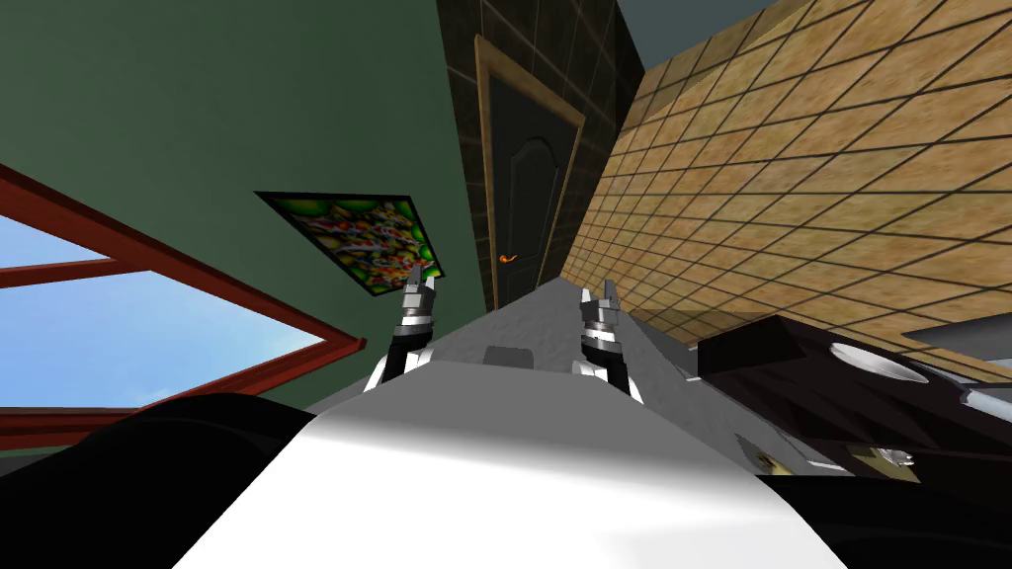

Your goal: Pull the door open

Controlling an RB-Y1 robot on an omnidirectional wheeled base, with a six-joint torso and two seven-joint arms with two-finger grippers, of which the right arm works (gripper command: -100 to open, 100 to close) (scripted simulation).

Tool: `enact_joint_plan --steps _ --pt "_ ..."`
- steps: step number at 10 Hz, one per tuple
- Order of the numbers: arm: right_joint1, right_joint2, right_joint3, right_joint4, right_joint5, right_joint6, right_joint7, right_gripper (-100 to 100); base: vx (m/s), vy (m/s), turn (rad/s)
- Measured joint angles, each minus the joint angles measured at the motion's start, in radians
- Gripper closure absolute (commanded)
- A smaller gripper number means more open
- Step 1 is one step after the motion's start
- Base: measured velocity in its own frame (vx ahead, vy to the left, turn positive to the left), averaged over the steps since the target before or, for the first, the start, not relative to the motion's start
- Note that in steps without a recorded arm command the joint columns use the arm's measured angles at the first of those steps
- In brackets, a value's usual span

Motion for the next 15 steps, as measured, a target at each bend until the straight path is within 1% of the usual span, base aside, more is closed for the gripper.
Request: enact_joint_plan --steps 1,2,3,5,7,8,9,10,12,13,14,15 --pt "-0.004 -0.004 0.001 0.012 0.0 -0.003 -0.001 -100 0.071 -0.006 0.084" --pt "-0.014 -0.007 0.002 0.031 0.0 -0.007 -0.002 -100 0.101 -0.003 0.094" --pt "-0.028 -0.012 0.002 0.057 0.0 -0.012 -0.003 -100 0.104 -0.019 0.068" --pt "-0.044 -0.018 0.007 0.105 0.002 -0.028 -0.005 -100 0.099 -0.022 0.071" --pt "-0.067 -0.028 0.008 0.146 0.001 -0.034 -0.009 -100 0.082 -0.017 0.088" --pt "-0.081 -0.034 0.007 0.171 0.0 -0.036 -0.012 -100 0.095 -0.019 0.105" --pt "-0.1 -0.038 0.007 0.205 0.0 -0.042 -0.013 -100 0.091 -0.024 0.115" --pt "-0.109 -0.043 0.01 0.227 0.001 -0.046 -0.015 -100 0.081 -0.021 0.092" --pt "-0.139 -0.054 0.012 0.285 0.0 -0.06 -0.019 -100 0.074 -0.019 0.066" --pt "-0.148 -0.056 0.012 0.302 0.0 -0.063 -0.02 -100 0.057 -0.012 0.066" --pt "-0.156 -0.06 0.013 0.329 0.0 -0.071 -0.022 -100 0.077 -0.012 0.118" --pt "-0.175 -0.066 0.012 0.361 -0.001 -0.076 -0.025 -100 0.081 -0.022 0.125"
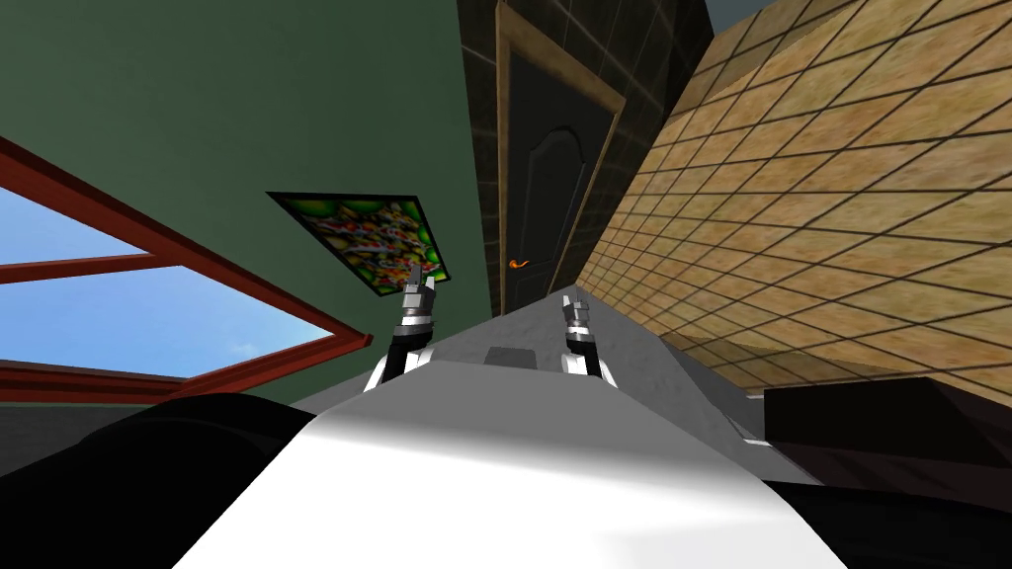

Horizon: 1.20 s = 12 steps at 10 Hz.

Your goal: Pull the door open

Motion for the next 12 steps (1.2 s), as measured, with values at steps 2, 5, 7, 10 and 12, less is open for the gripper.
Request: enact_joint_plan --steps 2,5,7,10,12 --pt "-0.04 -0.008 0.003 0.062 0.001 -0.009 -0.003 -100 0.081 -0.042 0.083" --pt "-0.071 -0.027 0.004 0.147 -0.001 -0.033 -0.012 -100 0.077 -0.025 0.118" --pt "-0.095 -0.031 0.009 0.192 0.0 -0.038 -0.014 -100 0.058 -0.023 0.063" --pt "-0.136 -0.04 0.01 0.276 0.001 -0.053 -0.017 -100 0.054 -0.019 0.091" --pt "-0.16 -0.048 0.013 0.326 0.001 -0.066 -0.021 -100 0.05 -0.032 0.063"
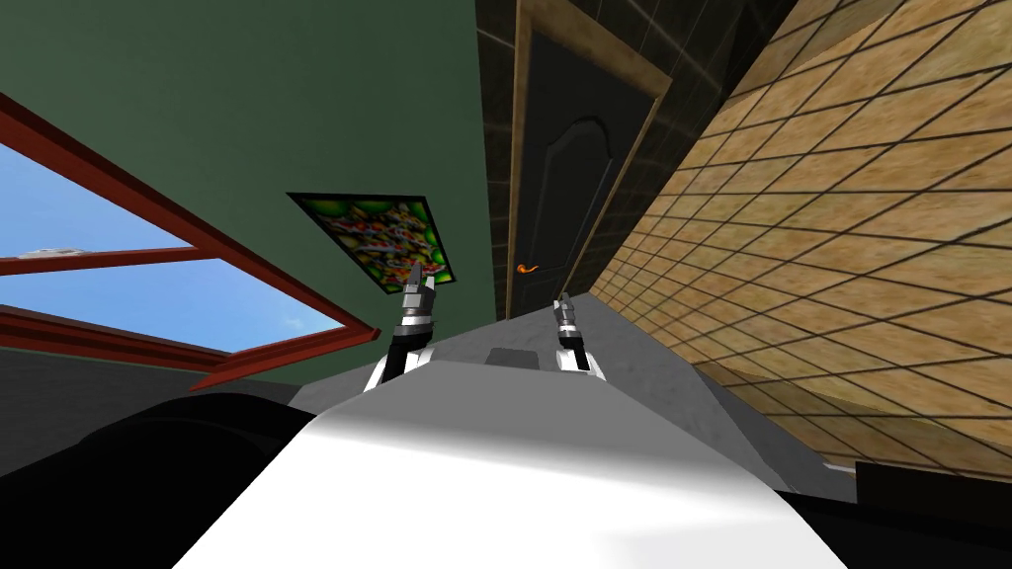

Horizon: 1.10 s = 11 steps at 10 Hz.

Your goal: Pull the door open

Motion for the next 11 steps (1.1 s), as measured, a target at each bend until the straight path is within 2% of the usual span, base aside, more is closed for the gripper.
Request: enact_joint_plan --steps 5,7,11 --pt "-0.075 -0.028 0.003 0.149 -0.002 -0.032 -0.014 -100 0.066 -0.032 0.098" --pt "-0.094 -0.031 0.006 0.2 -0.001 -0.044 -0.014 -100 0.061 -0.037 0.121" --pt "-0.159 -0.048 0.011 0.335 -0.001 -0.075 -0.021 -100 0.068 -0.036 0.098"
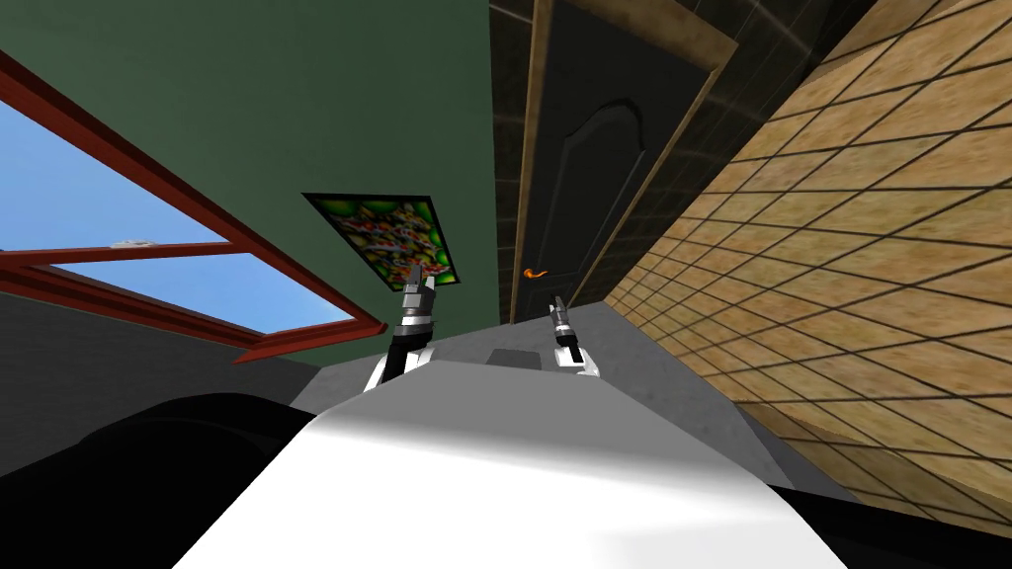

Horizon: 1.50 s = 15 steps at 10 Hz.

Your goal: Pull the door open

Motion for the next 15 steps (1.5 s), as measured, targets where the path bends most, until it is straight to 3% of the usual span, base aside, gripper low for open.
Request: enact_joint_plan --steps 2,15 --pt "-0.036 -0.01 0.003 0.061 0.0 -0.007 -0.005 -100 0.074 -0.048 0.101" --pt "-0.193 -0.057 0.016 0.393 0.0 -0.073 -0.027 -100 0.059 -0.042 0.09"
